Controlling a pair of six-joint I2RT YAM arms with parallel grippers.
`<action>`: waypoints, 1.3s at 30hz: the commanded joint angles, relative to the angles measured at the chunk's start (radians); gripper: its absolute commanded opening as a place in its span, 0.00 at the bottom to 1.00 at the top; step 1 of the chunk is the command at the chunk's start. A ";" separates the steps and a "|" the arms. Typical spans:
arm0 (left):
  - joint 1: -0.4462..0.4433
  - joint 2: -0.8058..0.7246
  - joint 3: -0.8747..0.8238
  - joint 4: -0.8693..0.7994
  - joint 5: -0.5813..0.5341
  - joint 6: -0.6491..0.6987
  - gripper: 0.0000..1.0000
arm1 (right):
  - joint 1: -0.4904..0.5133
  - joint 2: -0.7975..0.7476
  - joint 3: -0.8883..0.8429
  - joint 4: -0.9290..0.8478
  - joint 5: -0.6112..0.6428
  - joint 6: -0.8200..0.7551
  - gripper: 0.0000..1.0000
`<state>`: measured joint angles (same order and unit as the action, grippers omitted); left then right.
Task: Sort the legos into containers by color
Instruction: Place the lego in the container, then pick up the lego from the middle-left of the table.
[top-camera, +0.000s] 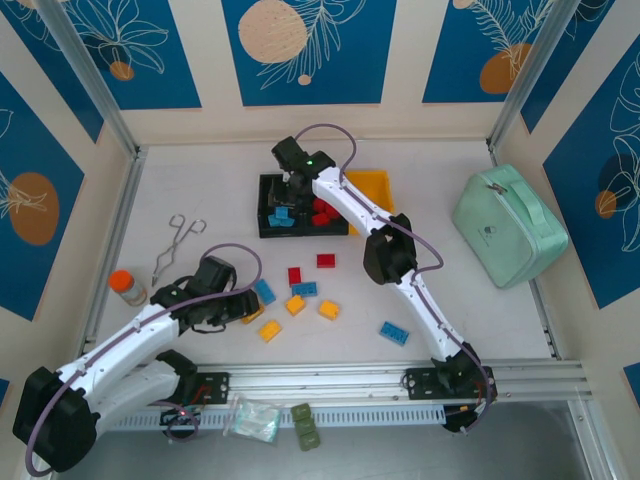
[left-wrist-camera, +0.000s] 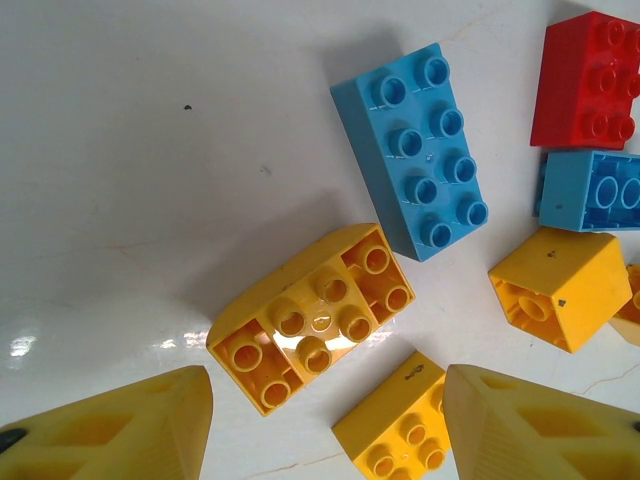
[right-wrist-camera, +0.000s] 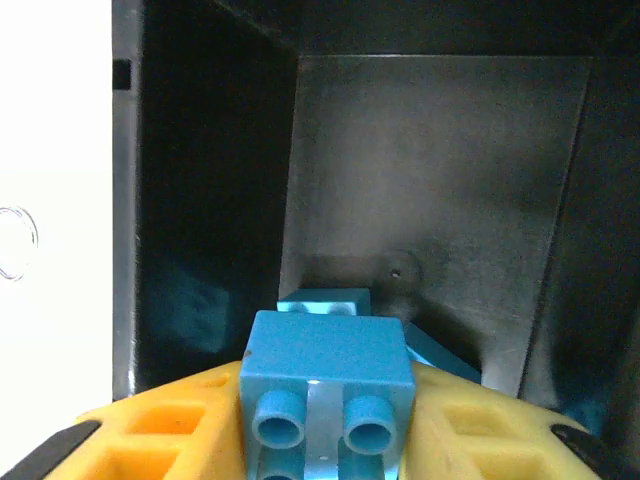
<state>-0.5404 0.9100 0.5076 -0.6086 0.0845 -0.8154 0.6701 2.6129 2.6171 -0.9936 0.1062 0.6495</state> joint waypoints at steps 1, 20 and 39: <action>0.011 -0.004 -0.015 -0.007 0.008 -0.020 0.62 | 0.003 0.007 0.045 -0.023 0.010 -0.013 0.44; 0.010 0.001 0.024 -0.008 0.014 0.011 0.63 | 0.058 -0.268 -0.195 0.100 0.023 -0.077 0.49; 0.008 0.214 0.187 -0.112 0.039 0.279 0.69 | 0.069 -1.056 -1.295 0.410 -0.051 -0.067 0.56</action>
<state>-0.5404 1.0988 0.6563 -0.6735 0.1036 -0.6117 0.7448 1.6585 1.4292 -0.6353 0.1013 0.5751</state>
